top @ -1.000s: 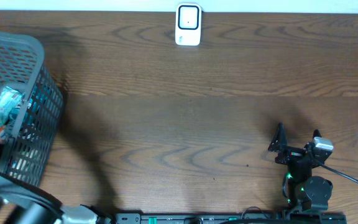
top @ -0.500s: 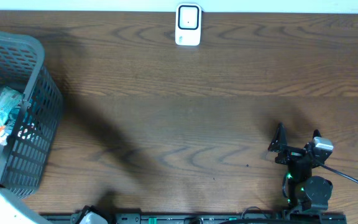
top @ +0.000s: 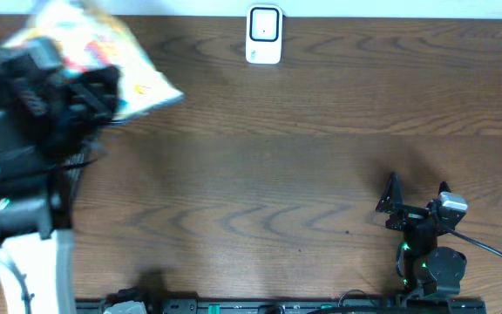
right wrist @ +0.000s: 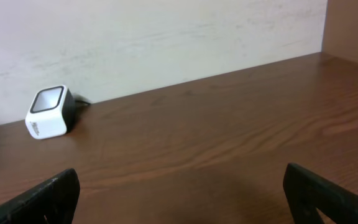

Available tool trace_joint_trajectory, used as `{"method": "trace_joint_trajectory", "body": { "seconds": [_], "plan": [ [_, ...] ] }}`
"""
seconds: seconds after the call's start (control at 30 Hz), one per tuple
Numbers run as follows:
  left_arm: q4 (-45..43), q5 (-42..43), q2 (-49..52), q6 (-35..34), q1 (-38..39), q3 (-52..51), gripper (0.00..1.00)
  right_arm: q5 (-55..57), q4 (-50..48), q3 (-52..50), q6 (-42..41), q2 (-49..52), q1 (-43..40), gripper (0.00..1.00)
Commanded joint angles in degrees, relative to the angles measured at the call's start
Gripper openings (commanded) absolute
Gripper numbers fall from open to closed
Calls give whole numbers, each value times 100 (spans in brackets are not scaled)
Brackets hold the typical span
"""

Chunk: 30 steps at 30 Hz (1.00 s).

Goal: Scan the item barcode
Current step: 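Carry the snack bag with the left gripper and drop it mid-table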

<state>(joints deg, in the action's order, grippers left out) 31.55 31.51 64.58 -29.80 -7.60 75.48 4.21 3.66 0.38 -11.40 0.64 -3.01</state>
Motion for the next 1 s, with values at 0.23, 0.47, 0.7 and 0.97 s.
{"method": "trace_joint_trajectory", "body": {
  "seconds": [0.23,0.47,0.7,0.97],
  "plan": [
    [17,-2109,2164,428,2153,61,7,-4,20,-7,-57,-26,26,99],
    [-197,-2098,3523,404,2516,61,7,-4,20,-7,-57,-26,26,99],
    [-542,-1873,4347,229,2983,61,8,-4,20,-7,-57,-26,26,99],
    [-553,-1864,4284,214,3145,66,91,-4,20,-7,-57,-26,26,99]
  ]
}}
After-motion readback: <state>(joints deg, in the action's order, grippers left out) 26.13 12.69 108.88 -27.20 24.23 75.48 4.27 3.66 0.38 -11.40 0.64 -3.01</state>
